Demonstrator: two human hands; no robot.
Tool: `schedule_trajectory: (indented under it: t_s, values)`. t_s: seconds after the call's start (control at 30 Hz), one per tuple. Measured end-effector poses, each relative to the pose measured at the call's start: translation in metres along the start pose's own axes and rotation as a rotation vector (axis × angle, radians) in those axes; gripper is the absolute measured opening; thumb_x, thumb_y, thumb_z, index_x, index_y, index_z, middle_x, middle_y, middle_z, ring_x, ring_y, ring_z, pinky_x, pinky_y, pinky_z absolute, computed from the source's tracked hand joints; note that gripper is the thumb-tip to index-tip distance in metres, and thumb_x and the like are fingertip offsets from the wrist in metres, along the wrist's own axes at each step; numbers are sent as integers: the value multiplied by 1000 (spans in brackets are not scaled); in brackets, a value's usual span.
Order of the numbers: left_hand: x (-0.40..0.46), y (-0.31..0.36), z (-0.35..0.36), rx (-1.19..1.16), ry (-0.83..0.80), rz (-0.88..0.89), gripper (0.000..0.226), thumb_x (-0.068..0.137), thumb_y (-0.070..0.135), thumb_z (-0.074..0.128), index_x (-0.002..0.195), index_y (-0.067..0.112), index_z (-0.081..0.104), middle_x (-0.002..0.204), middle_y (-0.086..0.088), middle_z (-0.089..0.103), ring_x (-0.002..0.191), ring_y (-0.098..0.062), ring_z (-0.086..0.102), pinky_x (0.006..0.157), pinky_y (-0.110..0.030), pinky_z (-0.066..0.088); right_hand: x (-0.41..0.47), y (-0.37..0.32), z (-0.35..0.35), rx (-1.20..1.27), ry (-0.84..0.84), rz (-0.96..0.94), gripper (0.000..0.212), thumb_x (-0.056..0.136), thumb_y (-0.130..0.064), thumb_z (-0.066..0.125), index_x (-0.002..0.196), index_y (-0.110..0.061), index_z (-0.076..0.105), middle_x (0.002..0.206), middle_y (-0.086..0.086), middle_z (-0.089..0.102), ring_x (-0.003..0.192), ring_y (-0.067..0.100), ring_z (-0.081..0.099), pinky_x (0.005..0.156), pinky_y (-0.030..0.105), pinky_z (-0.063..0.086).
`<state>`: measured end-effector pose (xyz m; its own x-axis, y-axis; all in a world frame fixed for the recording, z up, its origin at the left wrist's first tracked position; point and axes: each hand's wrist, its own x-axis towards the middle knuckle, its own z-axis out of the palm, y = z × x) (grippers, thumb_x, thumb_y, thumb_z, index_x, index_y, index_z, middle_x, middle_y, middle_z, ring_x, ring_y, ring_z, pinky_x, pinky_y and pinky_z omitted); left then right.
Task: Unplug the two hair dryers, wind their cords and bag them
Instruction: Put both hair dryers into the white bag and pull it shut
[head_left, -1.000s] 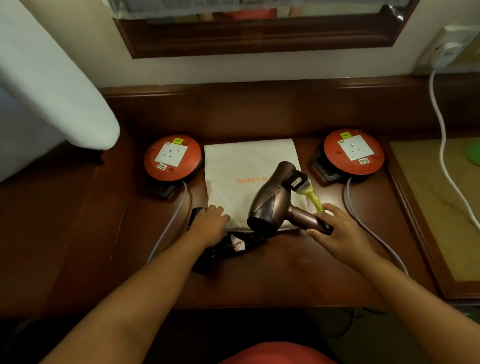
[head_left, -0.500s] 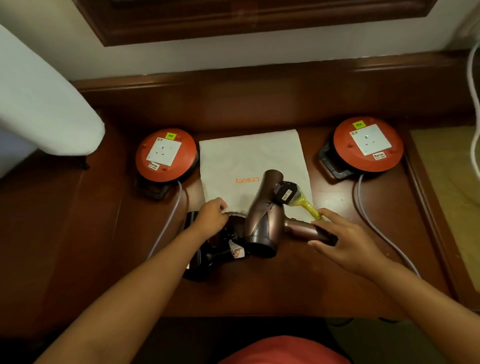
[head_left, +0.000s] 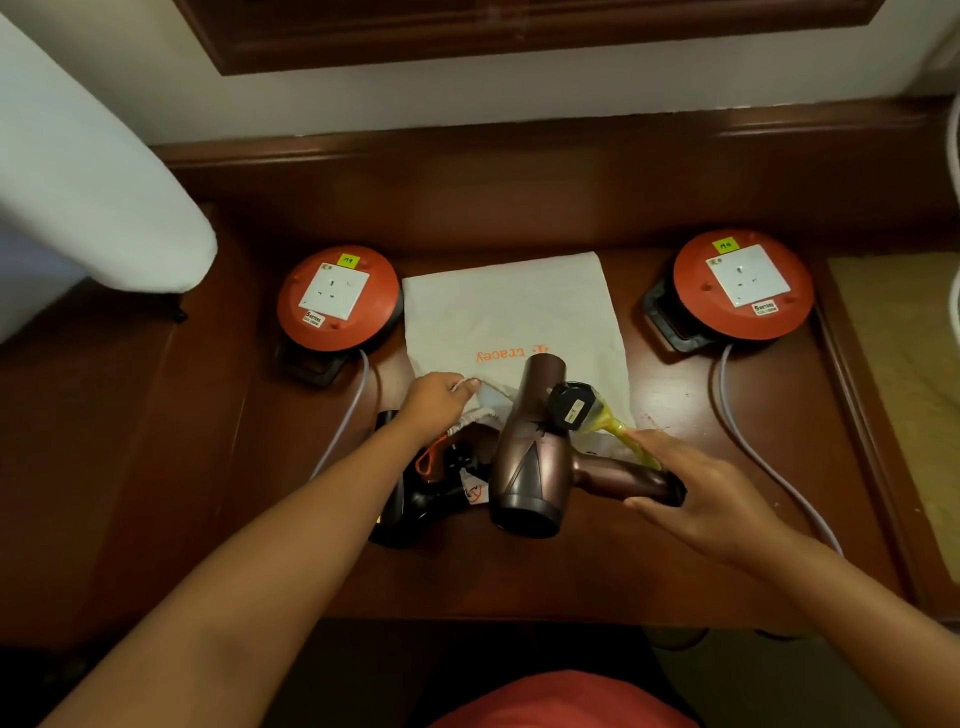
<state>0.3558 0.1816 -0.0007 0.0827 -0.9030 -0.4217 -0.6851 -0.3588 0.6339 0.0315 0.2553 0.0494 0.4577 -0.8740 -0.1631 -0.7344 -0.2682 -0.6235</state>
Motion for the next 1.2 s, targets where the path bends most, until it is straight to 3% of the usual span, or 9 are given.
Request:
schedule_trajectory:
  t_s: [0.17, 0.27, 0.4, 0.5, 0.7, 0.83, 0.97, 1.07, 1.2]
  values:
    - [1, 6, -3, 15, 103, 53, 43, 96, 31, 55, 59, 10, 52, 52, -3, 46, 58, -18, 45, 54, -30, 28, -11, -1, 4, -44, -24, -49, 87, 76, -46, 74, 142, -56, 18, 136, -14, 53, 116, 11, 57, 87, 28, 53]
    - [-2, 11, -5, 64, 127, 60, 41, 98, 35, 51, 69, 8, 62, 68, -11, 60, 70, -25, 54, 60, -30, 36, -15, -4, 9, -37, -29, -78, 88, 76, -49, 72, 143, -55, 16, 141, -15, 48, 124, 9, 52, 94, 31, 51]
    - [-7, 17, -7, 52, 199, -7, 53, 99, 43, 45, 55, 13, 45, 59, -3, 51, 68, -26, 52, 61, -30, 36, -19, -8, 14, -42, -39, -120, 81, 76, -58, 63, 143, -54, 18, 143, -23, 39, 126, -1, 43, 97, 31, 51]
    - [-12, 22, -10, 12, 258, -30, 60, 98, 45, 45, 48, 13, 37, 51, -3, 43, 59, -24, 47, 58, -31, 33, -22, -12, 18, -51, -45, -157, 77, 77, -62, 57, 145, -48, 23, 143, -22, 41, 128, 3, 46, 96, 31, 51]
    - [-22, 17, -14, -38, 175, 102, 47, 96, 39, 53, 66, 4, 60, 61, -3, 53, 62, -17, 49, 60, -29, 37, -10, -17, 27, -47, -56, -142, 76, 78, -55, 65, 146, -38, 32, 145, -12, 45, 130, 12, 47, 99, 36, 49]
    - [-24, 0, -16, -80, 41, 72, 30, 86, 36, 69, 103, 12, 69, 103, -7, 61, 92, -19, 59, 72, -30, 53, 5, -16, 33, 14, -87, -75, 78, 80, -45, 70, 146, -44, 27, 143, -12, 46, 126, 10, 47, 100, 31, 46]
    - [-28, -7, -19, -117, 78, 107, 29, 87, 33, 60, 87, 8, 72, 86, -15, 67, 79, -21, 60, 72, -32, 47, 13, -20, 37, 39, -98, -48, 80, 81, -39, 72, 144, -47, 24, 140, -12, 47, 119, 4, 48, 97, 24, 45]
    - [-33, 7, -19, -244, 137, 134, 20, 96, 24, 57, 92, 12, 73, 88, -13, 61, 86, -19, 56, 79, -33, 46, 20, -25, 39, 57, -120, -53, 77, 81, -34, 73, 140, -47, 27, 135, -18, 47, 113, -4, 44, 89, 9, 38]
    - [-39, 26, -20, -272, 183, 232, 18, 98, 24, 53, 85, 17, 63, 87, -12, 55, 87, -25, 55, 86, -36, 46, 36, -26, 45, 79, -76, 4, 73, 79, -34, 75, 142, -35, 37, 136, -6, 55, 111, 3, 52, 89, 15, 40]
